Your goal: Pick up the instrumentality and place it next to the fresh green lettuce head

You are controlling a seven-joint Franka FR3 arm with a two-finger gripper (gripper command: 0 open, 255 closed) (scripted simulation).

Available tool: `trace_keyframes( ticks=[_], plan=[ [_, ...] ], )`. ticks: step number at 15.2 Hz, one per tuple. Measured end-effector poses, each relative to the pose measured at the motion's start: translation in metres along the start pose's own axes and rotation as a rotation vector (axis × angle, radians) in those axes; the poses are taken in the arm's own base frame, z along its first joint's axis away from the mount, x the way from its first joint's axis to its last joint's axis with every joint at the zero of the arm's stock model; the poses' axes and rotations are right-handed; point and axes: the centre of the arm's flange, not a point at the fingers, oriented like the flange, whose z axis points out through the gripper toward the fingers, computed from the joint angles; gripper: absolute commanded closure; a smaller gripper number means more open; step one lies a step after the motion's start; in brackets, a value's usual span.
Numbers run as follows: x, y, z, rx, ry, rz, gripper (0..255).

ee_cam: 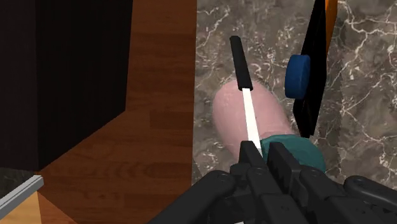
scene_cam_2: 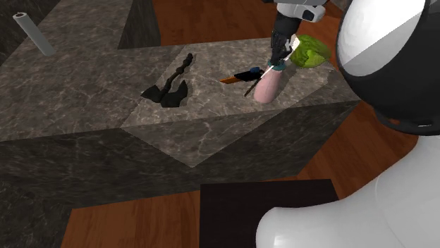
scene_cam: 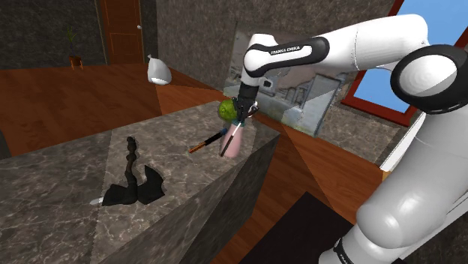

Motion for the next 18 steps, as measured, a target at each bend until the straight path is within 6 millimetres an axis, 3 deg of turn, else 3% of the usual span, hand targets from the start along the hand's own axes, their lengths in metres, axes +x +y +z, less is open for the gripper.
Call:
trace_keyframes(
  ticks=[18],
  plan=[
    [0.233,0.015,-0.016,0.0,0.0,0.0,255]
  ],
)
